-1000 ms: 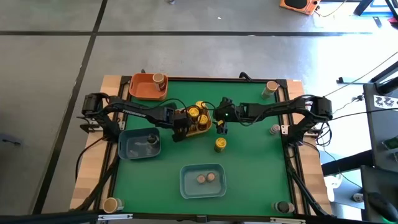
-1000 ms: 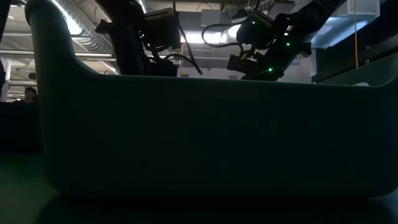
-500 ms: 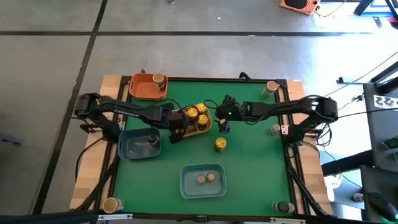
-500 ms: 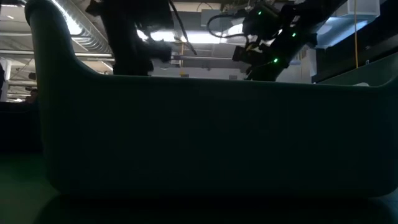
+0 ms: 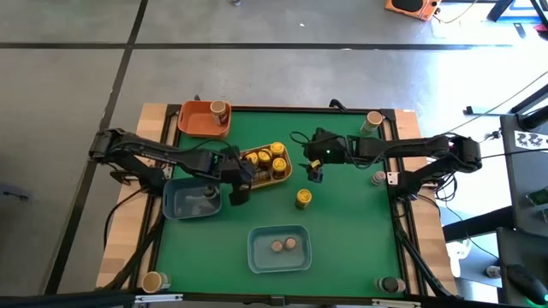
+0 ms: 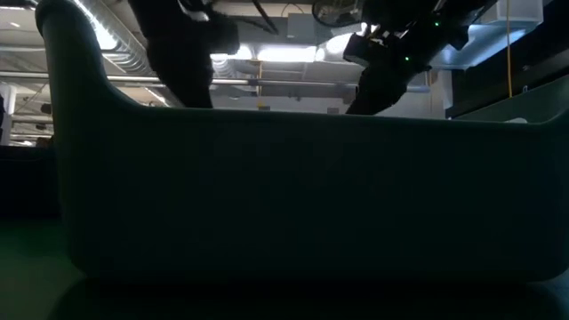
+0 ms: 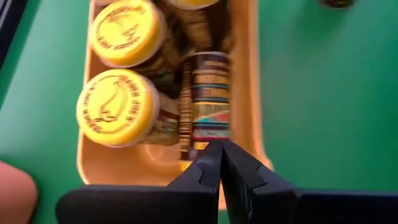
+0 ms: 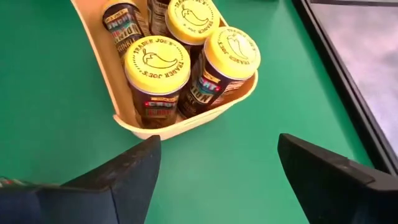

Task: Sort spices by type
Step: Adjust the yellow seasoning bottle into the yellow bin

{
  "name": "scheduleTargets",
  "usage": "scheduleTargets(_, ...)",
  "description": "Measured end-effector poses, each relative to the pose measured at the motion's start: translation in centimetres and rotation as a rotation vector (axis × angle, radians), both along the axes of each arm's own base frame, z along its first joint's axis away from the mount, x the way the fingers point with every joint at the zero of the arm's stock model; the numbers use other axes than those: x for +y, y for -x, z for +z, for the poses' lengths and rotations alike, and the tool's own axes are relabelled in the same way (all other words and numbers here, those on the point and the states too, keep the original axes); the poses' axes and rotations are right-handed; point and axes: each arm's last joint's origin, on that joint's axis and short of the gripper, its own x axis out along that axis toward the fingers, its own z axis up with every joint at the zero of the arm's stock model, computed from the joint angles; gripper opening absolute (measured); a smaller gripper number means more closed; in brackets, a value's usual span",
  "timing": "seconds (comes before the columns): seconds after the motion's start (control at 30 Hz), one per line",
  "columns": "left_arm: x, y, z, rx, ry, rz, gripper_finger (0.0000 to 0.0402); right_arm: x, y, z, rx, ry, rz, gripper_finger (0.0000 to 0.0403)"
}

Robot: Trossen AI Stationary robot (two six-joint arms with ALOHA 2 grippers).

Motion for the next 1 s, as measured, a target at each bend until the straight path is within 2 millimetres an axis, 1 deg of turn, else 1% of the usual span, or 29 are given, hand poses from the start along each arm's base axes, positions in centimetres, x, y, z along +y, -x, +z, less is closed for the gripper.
scheduleTargets(0.1,1.2,-0.4,-0.5,0.017,0.01,0.048,0.0005,0.0,-0.1,-0.3,0.013,-0.004,-0.002,0.0321)
scheduleTargets(0.23,2.3,-1.2,-0.3,0.051,0.11,0.057,0.0005,-0.1,-0.4,-0.6,0.015,-0.002,-0.007,0.0321)
scheduleTargets(0.3,2.6,-1.8,-0.2,0.083,0.124,0.063,0.0005,-0.2,-0.6,-1.0,0.032,-0.002,-0.01,0.0321)
scheduleTargets(0.43,3.2,-2.0,-1.1,0.268,0.135,0.092,0.0005,-0.2,-0.8,-1.4,0.044,-0.003,-0.01,0.0321)
scheduleTargets(0.5,3.4,-2.1,-1.7,0.329,0.138,0.104,0.0005,-0.2,-0.8,-1.6,0.05,-0.004,-0.01,0.0321)
scheduleTargets(0.7,3.5,-2.7,-3.0,0.375,0.161,0.078,0.0005,-0.2,-0.8,-1.6,0.048,-0.001,-0.008,0.0321)
scheduleTargets(0.87,3.6,-3.0,-3.8,0.4,0.16,0.049,0.0005,-0.2,-0.8,-1.6,0.047,0.005,-0.003,0.0321)
scheduleTargets(1.0,3.7,-3.2,-3.8,0.389,0.167,0.031,0.0005,-0.2,-0.9,-1.5,0.045,0.006,-0.003,0.0321)
